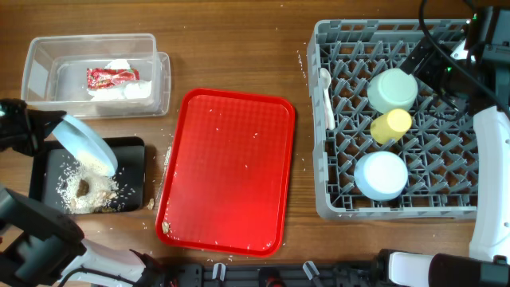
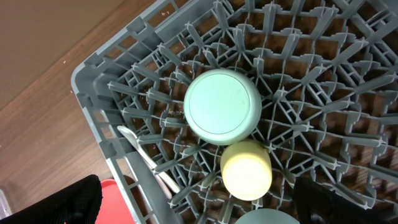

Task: Sort waste into correct bins and load items into the dishwasher rack
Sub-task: 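Tilt the plate with the left gripper to dump food onto the black tray, then carry the empty plate back and set it on the red tray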

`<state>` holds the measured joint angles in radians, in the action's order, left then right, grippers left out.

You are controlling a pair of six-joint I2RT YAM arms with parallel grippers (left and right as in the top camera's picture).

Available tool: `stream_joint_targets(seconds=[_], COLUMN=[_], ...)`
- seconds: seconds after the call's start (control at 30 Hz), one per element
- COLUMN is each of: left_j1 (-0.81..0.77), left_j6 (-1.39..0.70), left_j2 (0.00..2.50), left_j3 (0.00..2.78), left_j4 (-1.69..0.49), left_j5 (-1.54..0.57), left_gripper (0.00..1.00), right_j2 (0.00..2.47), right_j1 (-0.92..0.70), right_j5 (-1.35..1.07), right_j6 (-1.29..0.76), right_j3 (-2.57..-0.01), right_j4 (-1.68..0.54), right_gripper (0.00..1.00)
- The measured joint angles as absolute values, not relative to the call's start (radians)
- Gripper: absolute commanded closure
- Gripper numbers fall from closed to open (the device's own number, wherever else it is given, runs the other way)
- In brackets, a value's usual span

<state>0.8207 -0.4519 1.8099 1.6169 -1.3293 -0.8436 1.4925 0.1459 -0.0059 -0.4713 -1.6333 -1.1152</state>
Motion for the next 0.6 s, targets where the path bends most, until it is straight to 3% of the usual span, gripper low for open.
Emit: stream_joint_targets(seconds=[0.6], left_j1=[0.881], left_j6=[-0.285], left_j2=[1.81], left_j3=[1.62], left_j4=[-1.39], left_j5=[-1.012], left_gripper=[0.96], right_j2=[1.493], right_j1=[0.146], right_j5=[-0.006], right_j6=[-0.471], right_j3=[-1.633], right_j4=[-1.115], right_gripper=[0.0])
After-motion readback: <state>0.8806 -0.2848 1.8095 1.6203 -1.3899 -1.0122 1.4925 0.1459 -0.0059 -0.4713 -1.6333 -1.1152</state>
